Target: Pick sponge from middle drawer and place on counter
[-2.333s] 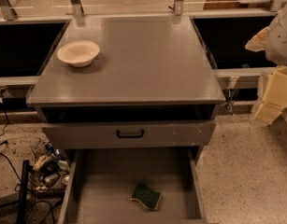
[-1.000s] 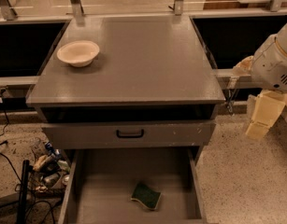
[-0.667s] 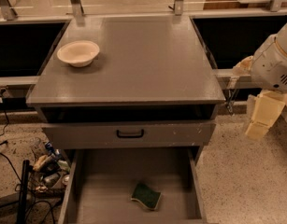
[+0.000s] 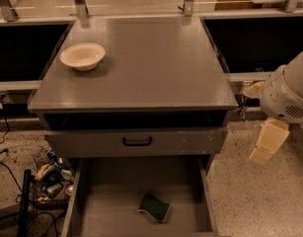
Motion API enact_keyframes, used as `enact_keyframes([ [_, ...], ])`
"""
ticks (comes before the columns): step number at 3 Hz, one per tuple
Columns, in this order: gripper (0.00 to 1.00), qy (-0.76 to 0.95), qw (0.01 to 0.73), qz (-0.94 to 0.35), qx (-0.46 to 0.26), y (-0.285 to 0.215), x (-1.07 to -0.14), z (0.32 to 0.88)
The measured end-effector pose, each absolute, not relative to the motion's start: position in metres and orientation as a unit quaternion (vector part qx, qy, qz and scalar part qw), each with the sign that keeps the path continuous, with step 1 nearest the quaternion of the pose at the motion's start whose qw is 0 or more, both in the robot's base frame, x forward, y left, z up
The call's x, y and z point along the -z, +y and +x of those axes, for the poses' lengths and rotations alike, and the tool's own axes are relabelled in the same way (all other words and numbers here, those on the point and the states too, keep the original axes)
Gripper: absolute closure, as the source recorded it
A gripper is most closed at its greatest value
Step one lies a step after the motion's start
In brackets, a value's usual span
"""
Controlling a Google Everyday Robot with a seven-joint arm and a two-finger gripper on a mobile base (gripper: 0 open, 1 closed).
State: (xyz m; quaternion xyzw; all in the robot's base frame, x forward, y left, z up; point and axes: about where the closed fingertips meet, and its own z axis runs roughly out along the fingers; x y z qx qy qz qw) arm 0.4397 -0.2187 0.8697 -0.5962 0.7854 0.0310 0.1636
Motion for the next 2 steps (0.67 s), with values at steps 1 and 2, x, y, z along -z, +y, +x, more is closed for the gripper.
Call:
enact_keyframes([
  [1, 0.0, 0.78, 0.166, -0.602, -0.044, -0.2185, -0.8399, 0.4345],
  [2, 0.0, 0.78, 0.166, -0.602, -0.044, -0.2185, -0.8399, 0.4345],
])
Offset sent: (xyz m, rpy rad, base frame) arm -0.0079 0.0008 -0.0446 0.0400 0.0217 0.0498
